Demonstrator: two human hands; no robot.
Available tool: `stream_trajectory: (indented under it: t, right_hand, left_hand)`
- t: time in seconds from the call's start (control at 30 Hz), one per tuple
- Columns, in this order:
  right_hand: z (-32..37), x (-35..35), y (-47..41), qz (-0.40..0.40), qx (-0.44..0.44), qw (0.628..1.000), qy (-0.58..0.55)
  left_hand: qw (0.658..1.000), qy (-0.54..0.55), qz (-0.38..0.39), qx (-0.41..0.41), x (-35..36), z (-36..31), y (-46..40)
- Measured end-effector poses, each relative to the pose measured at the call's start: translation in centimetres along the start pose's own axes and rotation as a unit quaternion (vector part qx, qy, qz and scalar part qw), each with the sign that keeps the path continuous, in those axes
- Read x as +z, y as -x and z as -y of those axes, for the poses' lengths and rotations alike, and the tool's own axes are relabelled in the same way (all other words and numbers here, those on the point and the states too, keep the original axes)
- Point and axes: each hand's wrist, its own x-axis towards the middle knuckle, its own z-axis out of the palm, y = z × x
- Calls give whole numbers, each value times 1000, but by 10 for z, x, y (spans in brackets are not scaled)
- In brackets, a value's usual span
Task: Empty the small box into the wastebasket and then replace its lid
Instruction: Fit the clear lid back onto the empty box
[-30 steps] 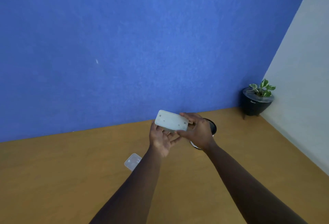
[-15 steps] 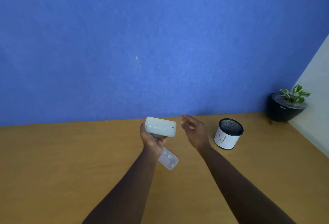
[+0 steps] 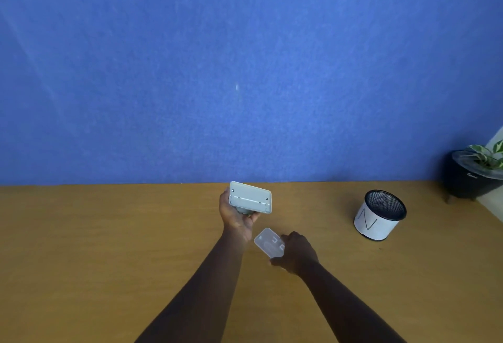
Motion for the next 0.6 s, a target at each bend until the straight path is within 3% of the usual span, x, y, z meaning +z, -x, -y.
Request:
stream_trajectory:
  t: [0.17,0.33,0.4,0.5,0.53,0.6]
  right_hand:
    - [2,8,-5,-22,9,1000,17]
    - [3,-7,-8,-46,59,977,-201]
    - [4,-16,-9,-23,127,903,-410]
    - [4,-27,-8,29,182,704,-686]
    - [2,-29,-8,30,179,660,-729]
    - [-1,-32,-9,27,153,623,-767]
  left_hand:
    - [1000,-4,-17,-16,-7,0,-9]
    - [999,9,-19,-34,-12,1,-16]
    - [999,14,-19,-44,-13,1,-18]
    - [998,16,-21,-53,-15,0,-19]
    - [998,16,-21,-55,-15,-1,-20]
    - [998,14,-25,-59,-16,-2,-21]
